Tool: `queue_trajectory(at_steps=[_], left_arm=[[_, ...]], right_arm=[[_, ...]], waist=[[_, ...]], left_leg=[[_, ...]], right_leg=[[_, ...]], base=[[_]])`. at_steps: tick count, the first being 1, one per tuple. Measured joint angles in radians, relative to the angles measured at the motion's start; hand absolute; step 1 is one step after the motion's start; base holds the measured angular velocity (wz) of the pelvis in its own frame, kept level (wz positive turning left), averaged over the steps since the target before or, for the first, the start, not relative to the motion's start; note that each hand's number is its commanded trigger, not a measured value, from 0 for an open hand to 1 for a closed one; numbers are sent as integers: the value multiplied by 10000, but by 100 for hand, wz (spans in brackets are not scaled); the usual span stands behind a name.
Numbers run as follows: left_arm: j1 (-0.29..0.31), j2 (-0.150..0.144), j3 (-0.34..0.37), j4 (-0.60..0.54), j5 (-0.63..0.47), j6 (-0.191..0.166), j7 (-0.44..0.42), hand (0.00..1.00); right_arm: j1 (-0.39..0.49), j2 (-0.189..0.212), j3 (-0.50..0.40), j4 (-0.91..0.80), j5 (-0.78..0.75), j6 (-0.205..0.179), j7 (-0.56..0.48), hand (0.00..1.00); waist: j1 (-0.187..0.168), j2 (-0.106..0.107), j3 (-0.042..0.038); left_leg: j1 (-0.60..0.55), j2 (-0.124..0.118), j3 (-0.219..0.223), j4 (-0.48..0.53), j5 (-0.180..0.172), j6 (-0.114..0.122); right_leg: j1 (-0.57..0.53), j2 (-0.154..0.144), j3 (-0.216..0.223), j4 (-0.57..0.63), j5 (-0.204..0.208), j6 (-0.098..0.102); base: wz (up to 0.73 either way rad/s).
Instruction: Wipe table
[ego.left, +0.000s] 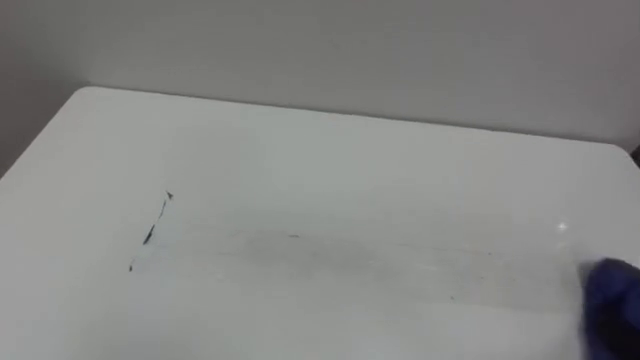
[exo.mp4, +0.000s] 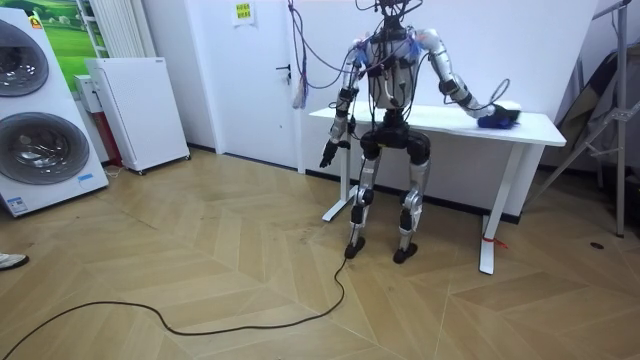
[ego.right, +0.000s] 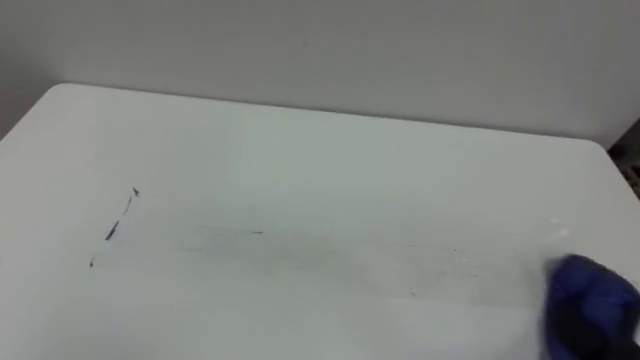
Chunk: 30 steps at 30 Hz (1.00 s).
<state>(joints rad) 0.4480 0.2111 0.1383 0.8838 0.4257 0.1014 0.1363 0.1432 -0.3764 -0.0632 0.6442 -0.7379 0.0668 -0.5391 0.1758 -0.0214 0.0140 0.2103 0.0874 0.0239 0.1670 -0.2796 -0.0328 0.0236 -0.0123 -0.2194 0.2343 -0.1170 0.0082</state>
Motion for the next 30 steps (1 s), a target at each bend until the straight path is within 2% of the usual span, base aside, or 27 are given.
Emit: queue_trajectory(at_steps=[2, 3, 5, 9, 12, 16, 19, 20, 21, 23, 24, 28, 30], left_arm=[[12, 25, -290, -40, 34, 67, -135, 0], [105, -6, -450, -87, 40, 116, -141, 0], [189, -101, -461, -146, 114, 172, -144, 0], [268, -115, -588, -111, 249, 490, -103, 0], [241, -100, -771, -130, 244, 546, -85, 0], [118, -105, -847, -292, 249, 620, 129, 0], [153, -128, -849, -289, 267, 664, 312, 0], [151, -122, -847, -289, 267, 682, 341, 0], [151, -122, -847, -290, 267, 682, 373, 0], [95, -126, -836, -337, 272, 694, 494, 0], [74, -126, -829, -360, 273, 699, 507, 0], [9, -169, -820, -365, 502, 726, 530, 0], [-10, -174, -819, -375, 492, 740, 524, 0]], right_arm=[[-606, 225, 931, -650, -951, 138, 503, 100], [-782, 380, 1364, -953, -1284, 189, 674, 100], [-909, 664, 1759, -1129, -1425, 209, 735, 100], [-968, 742, 1974, -1083, -1402, 218, 723, 100], [-968, 826, 1976, -1070, -1402, 222, 654, 100], [-949, 944, 1983, -858, -1403, 229, 396, 100], [-908, 952, 2019, -720, -1403, 200, 223, 100], [-885, 956, 2030, -689, -1404, 202, 167, 87], [-870, 956, 2031, -680, -1404, 204, 162, 81], [-825, 958, 2032, -663, -1433, 205, 86, 17], [-822, 958, 2034, -645, -1433, 203, 37, 0], [-817, 967, 2022, -353, -1556, 138, -298, 0], [-698, 959, 1992, -249, -1630, 211, -336, 0]], waist=[[238, 9, 3], [373, 68, -32], [508, 126, -45], [472, 134, -81], [440, 144, -87], [434, 183, -137], [489, 227, -178], [470, 235, -181], [470, 244, -187], [447, 246, -195], [448, 250, -198], [352, 338, -294], [185, 332, -295]], left_leg=[[-176, 13, -282, 7, 72, -62], [-177, 26, -372, 0, 78, -68], [-186, 34, -533, -5, 81, -70], [-208, 24, -370, 8, 83, -69], [-188, 25, -294, -8, 83, -68], [-40, 35, -239, -72, 83, -69], [147, 50, 0, -160, 83, -68], [200, 48, 45, -172, 83, -68], [230, 47, 51, -181, 82, -67], [266, 44, 79, -171, 82, -66], [268, 45, 78, -164, 82, -66], [286, 43, 241, -124, 86, -61], [287, 28, 307, -63, 87, -59]], right_leg=[[-66, 19, -85, -3, -20, -65], [-26, 20, -172, -8, -32, -86], [84, 11, -330, -90, -52, -81], [295, -42, -349, -156, -170, 31], [296, -41, -318, -159, -171, 33], [464, 9, -243, -307, -170, 36], [546, 56, -11, -317, -166, 37], [604, 51, -9, -331, -164, 42], [627, 49, -7, -331, -166, 46], [672, 35, -33, -329, -174, 58], [672, 35, -34, -330, -174, 58], [694, 15, -33, -331, -181, 70], [794, -14, -2, -334, -224, 127]], base=[[29], [30], [27], [31], [-3], [-3], [-7], [-7], [0], [0], [0], [2], [17]])
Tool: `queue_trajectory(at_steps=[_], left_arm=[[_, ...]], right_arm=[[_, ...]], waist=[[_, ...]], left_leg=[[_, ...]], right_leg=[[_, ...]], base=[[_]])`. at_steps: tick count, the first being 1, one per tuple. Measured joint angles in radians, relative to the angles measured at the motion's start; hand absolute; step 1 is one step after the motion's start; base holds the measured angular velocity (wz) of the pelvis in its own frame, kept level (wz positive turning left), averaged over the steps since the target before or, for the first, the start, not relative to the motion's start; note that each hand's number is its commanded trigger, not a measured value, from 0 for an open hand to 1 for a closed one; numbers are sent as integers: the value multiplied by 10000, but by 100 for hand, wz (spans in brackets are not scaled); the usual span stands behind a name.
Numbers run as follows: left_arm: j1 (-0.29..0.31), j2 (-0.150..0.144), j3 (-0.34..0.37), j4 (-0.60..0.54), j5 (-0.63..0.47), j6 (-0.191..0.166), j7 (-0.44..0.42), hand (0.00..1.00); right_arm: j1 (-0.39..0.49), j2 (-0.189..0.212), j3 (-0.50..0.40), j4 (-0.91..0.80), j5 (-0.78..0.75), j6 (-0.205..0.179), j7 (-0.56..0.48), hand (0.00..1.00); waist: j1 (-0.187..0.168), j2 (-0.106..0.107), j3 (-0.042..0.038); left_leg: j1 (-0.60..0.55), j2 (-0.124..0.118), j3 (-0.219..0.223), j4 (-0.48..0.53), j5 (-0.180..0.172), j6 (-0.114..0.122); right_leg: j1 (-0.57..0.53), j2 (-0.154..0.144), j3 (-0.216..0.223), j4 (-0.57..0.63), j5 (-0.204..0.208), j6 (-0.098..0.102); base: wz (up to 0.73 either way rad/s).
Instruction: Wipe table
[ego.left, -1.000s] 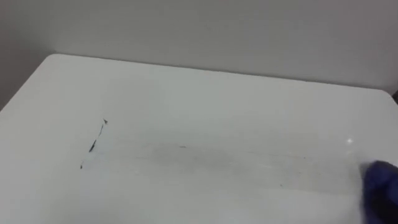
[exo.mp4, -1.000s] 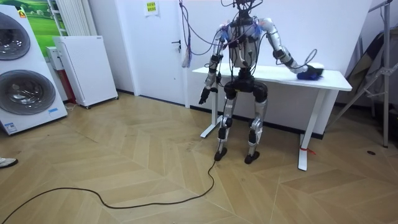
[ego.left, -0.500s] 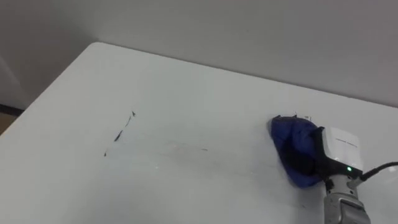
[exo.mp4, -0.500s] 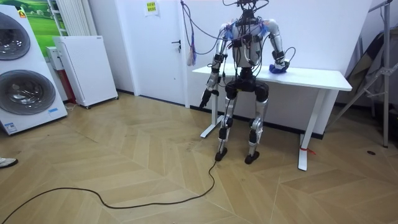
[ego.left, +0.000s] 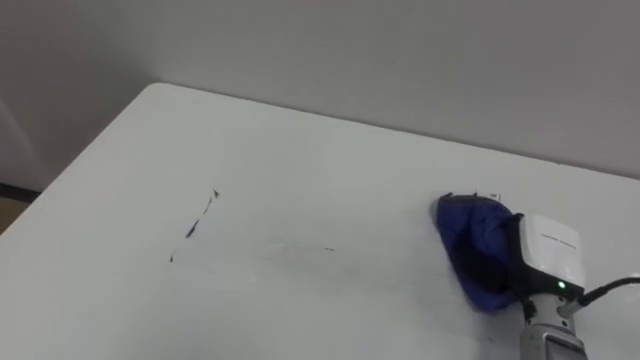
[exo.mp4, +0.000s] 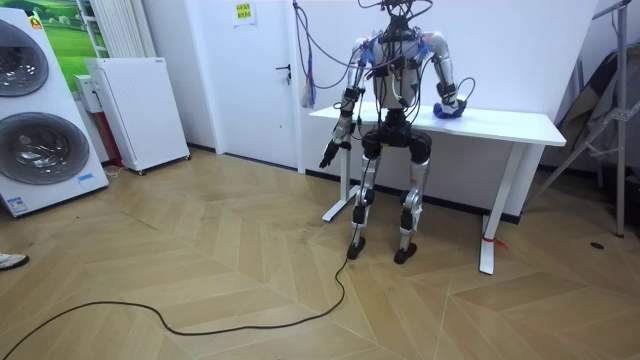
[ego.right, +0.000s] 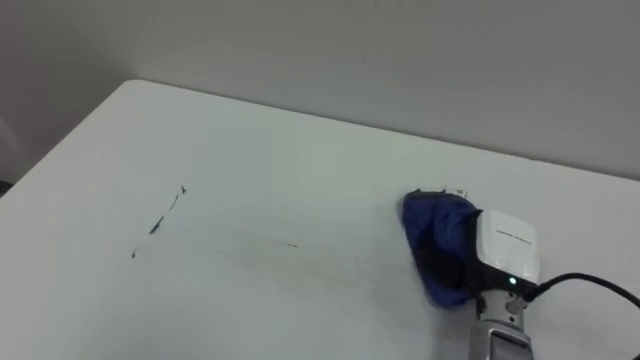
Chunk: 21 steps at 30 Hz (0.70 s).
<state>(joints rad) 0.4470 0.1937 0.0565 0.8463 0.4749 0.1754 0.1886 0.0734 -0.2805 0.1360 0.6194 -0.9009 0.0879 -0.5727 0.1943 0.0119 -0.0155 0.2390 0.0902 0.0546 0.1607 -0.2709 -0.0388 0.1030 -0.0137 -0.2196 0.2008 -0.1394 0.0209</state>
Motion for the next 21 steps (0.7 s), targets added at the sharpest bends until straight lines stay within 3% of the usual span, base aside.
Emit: queue_trajectory(at_steps=[10, 15, 21], left_arm=[[-514, -47, -15, -103, -15, -69, -35, 0], [-728, -237, -7, -112, -33, -119, 26, 0], [-1202, -247, -9, -94, -37, -289, -51, 0]], right_arm=[[293, 19, 67, -403, -447, -24, 66, 0], [647, 91, -27, -1405, -555, -35, 704, 0], [699, 229, 17, -2230, -625, -64, 1626, 0]], waist=[[-230, -60, 9], [-454, -56, 8], [-569, -108, 49]], left_leg=[[-10, -32, 249, -4, 0, 1], [-2, -25, 415, -71, 2, 3], [5, -8, 808, -86, 2, 3]], right_leg=[[-29, 41, 482, -2, -53, 14], [-159, 76, 688, 65, -57, 21], [-411, 147, 1051, 212, -58, 15]], base=[[1], [-7], [-21]])
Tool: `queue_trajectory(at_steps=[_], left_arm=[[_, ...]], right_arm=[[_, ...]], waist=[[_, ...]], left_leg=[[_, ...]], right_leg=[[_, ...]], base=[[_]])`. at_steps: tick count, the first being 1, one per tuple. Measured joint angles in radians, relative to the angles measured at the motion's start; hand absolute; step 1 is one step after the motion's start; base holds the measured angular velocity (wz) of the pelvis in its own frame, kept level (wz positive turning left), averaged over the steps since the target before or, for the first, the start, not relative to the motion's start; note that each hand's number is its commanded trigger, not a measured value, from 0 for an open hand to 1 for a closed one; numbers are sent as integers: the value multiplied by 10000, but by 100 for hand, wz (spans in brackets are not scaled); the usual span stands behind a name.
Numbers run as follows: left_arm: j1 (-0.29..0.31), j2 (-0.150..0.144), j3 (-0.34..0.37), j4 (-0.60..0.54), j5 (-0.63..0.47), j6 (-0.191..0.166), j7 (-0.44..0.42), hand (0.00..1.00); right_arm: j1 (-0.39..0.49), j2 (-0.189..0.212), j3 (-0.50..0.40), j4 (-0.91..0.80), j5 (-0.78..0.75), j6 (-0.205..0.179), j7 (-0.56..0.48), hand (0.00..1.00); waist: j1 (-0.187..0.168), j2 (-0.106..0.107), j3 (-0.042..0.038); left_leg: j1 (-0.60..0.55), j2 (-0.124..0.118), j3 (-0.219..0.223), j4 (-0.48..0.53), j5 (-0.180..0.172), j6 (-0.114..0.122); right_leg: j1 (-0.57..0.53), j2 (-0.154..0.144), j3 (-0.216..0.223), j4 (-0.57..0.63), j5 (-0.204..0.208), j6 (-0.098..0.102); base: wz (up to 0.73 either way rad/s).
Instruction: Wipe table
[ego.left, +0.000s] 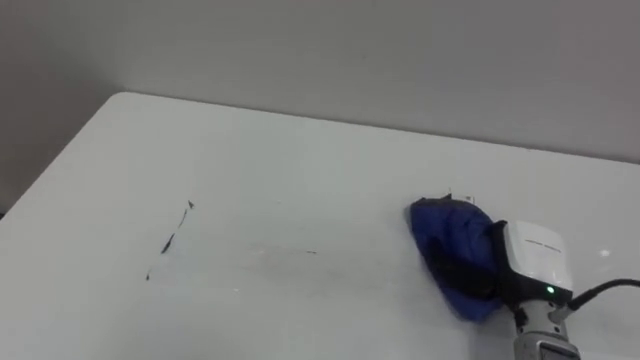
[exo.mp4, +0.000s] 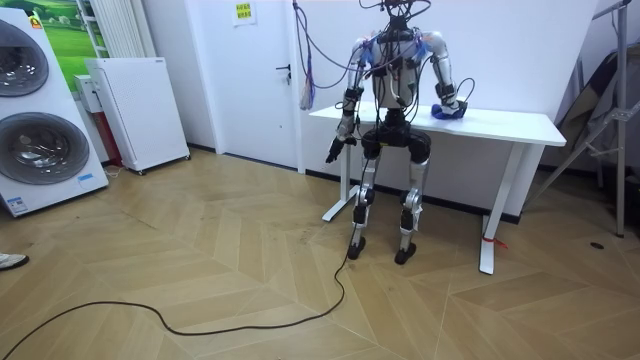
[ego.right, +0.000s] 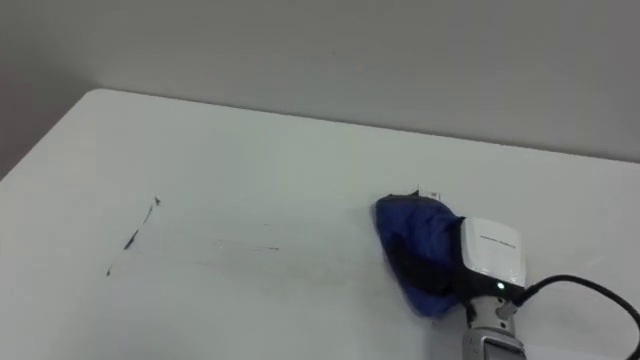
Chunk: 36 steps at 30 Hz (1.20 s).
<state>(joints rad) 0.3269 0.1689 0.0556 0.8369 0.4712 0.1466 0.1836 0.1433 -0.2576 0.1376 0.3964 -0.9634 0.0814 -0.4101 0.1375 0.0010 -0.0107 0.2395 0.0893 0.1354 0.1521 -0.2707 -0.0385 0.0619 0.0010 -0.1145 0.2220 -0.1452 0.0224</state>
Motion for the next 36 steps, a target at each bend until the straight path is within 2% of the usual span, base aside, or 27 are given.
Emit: queue_trajectory(at_steps=[5, 9, 16, 21, 24, 29, 33, 36], left_arm=[[-412, 1, -120, 116, -479, -27, 47, 0], [-433, -3, -291, 109, -479, -12, 84, 0], [-416, 1, -326, 72, -667, -10, 337, 0], [-213, 46, 5, -59, -664, -45, 210, 0], [-176, 51, 228, -168, -664, -45, 158, 0], [-98, 57, 263, -239, -768, -57, 13, 0], [34, 59, 297, -237, -764, -150, -20, 0], [184, 63, 595, -309, -762, -253, -213, 0]], right_arm=[[4, 205, 366, -356, -16, 22, 304, 0], [-11, 318, 398, -738, -26, 62, 667, 0], [340, 292, 357, -1389, -73, 31, 945, 0], [369, 288, 220, -1425, -86, -332, 1071, 0], [381, 284, -12, -1499, 132, -462, 1315, 0], [640, 268, -469, -1833, 329, -578, 1685, 0], [774, 231, -948, -1944, 390, -597, 1743, 0], [870, 219, -1527, -2029, 562, -607, 1838, 0]], waist=[[-138, -123, 87], [-243, -129, 90], [-348, -121, 85], [-510, -133, 78], [-496, -171, 55], [-688, -215, 36], [-813, -218, 41], [-958, -242, 56]], left_leg=[[23, -2, 196, -6, -1, -1], [-6, -5, 280, -172, -5, 2], [-12, 49, 296, -175, -6, 1], [-30, 29, 422, -165, -6, 1], [-73, 15, 500, -160, -6, 1], [-104, 6, 531, -116, -5, 2], [-88, 0, 651, -80, -5, 2], [-81, -21, 780, -71, -5, 2]], right_leg=[[-153, 46, 227, 130, 8, -13], [-343, 99, 319, 168, 29, -39], [-369, 156, 327, 172, 39, -55], [-442, 143, 374, 189, 39, -54], [-617, 138, 444, 340, 33, -54], [-652, 139, 525, 382, 34, -56], [-712, 187, 752, 470, 33, -59], [-803, 194, 874, 565, 27, -69]], base=[[-14], [-11], [-2], [-6], [-9], [-3], [-10], [-11]])
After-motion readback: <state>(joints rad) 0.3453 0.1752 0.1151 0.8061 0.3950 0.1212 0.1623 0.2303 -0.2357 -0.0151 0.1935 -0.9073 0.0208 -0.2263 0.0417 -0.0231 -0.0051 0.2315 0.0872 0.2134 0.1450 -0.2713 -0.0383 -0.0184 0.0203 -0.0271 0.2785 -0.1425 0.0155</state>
